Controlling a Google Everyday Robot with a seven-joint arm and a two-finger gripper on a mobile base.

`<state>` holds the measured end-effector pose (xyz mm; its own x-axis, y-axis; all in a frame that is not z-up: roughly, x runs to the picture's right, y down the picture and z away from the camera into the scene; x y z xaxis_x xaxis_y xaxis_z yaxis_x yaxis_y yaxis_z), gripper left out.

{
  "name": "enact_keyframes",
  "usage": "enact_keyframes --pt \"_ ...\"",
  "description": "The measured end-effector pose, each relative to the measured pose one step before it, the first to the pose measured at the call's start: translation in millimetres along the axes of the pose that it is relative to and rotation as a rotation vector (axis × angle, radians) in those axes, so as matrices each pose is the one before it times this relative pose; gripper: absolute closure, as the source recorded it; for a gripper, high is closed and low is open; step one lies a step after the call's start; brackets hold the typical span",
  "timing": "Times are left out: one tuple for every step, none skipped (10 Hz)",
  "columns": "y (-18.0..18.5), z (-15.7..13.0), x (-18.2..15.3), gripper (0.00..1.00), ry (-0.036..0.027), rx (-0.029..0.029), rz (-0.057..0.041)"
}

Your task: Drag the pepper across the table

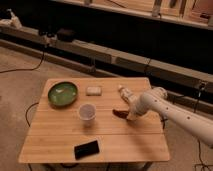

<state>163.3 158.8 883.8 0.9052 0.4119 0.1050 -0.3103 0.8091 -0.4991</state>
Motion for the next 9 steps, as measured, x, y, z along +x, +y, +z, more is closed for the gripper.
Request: enact_keyframes --pt "-0.83 2.69 -3.59 0.62 -0.00345 -0.00131 -0.00442" --pt "-1.34 2.58 -5.09 0.62 -0.00389 -0.00070 -0.00655" --pt "-0.83 2.06 -3.38 0.62 -0.00208 -0.00076 -0.00458" --pt "-1.44 2.26 -3.02 0.62 -0.00070 0.00046 -0.00493" --pt "-1.85 2.36 -3.44 0.62 0.00032 0.00077 -0.00637" --pt "-2.87 2.55 -4.90 0.62 -0.00076 0.00205 -0.00815" --pt "-1.93 1.50 -2.56 0.62 -0.00035 0.00131 -0.00422" --pt "-2.00 1.89 -2.84 0.62 -0.00010 0.00085 -0.00454" --pt "-2.35 1.78 -3.36 0.62 -0.00098 0.00153 -0.00444"
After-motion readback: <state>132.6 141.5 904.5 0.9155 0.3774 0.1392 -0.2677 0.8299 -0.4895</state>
